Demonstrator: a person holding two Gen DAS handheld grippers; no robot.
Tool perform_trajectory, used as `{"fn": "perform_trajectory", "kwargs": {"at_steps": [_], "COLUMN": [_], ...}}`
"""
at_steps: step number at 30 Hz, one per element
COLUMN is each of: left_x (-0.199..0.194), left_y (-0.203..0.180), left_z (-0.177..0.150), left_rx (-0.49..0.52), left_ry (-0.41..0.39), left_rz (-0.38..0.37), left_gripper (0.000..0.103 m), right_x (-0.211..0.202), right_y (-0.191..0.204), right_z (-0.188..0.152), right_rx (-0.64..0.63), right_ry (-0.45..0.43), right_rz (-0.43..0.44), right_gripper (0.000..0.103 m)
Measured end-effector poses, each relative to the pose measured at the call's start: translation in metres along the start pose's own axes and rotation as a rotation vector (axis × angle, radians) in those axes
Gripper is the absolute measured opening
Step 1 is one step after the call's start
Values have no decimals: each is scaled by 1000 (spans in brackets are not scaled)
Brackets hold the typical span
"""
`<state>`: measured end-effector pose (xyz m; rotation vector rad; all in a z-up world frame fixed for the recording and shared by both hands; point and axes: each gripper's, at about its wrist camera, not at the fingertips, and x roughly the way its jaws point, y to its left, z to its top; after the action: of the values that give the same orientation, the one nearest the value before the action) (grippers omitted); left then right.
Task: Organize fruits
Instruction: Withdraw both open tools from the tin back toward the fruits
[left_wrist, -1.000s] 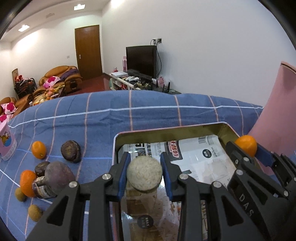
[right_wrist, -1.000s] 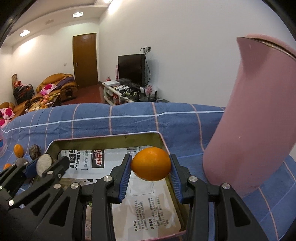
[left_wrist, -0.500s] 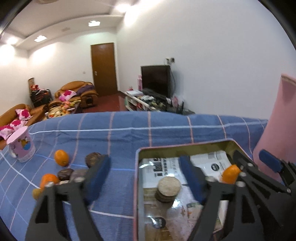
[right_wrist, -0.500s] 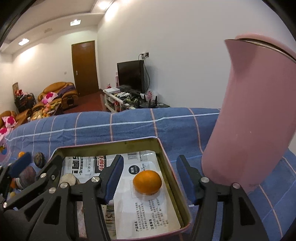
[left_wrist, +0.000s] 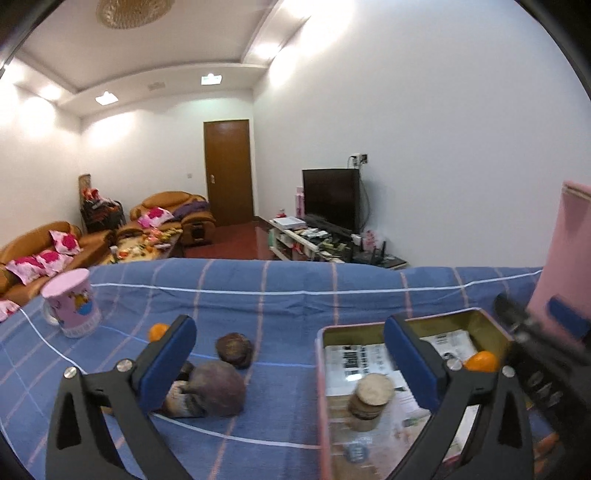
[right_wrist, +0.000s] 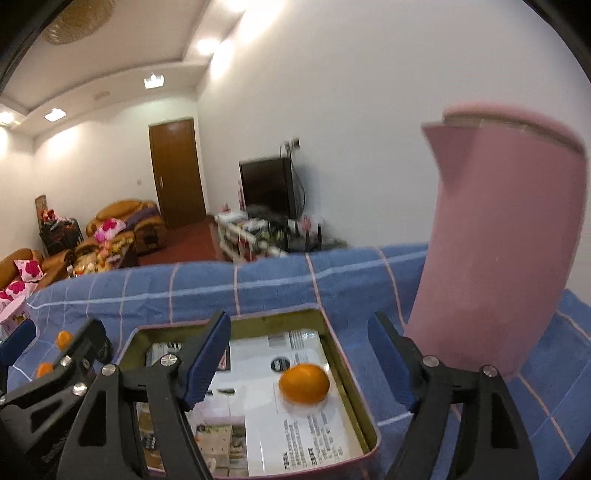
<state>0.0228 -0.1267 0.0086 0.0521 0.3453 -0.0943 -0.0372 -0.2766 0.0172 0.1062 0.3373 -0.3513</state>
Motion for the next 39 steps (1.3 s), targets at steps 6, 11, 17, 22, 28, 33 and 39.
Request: {"fn": "perform_trajectory", "kwargs": {"at_steps": [6, 11, 17, 22, 28, 33, 39], "left_x": [1, -3, -8, -10, -11, -11, -11], "left_y": [13, 19, 27, 36, 47, 61, 85], "left_z": [-4, -7, -10, -13, -17, -21, -23], "left_rx": [0, 12, 3, 1, 2, 17, 42], "left_ry": [3, 23, 42, 64, 102, 136, 151], "left_rz": [21, 13, 9, 2, -25, -53, -26], "left_gripper": [103, 103, 103, 103, 103, 103, 103], "right_x": [-6, -3, -8, -7, -8, -10, -15], "right_y": [12, 17, 19, 24, 32, 44, 69], "right_z": [-2, -4, -9, -11, -15, -18, -24], "right_rx": [-65, -85, -52, -28, -29, -46, -78], "right_ry": [-50, -7, 15, 41, 69, 86, 105], "right_rz": [-15, 4, 34, 60, 84, 91, 140], "right_gripper": [90, 90, 90, 90, 90, 90, 90]}}
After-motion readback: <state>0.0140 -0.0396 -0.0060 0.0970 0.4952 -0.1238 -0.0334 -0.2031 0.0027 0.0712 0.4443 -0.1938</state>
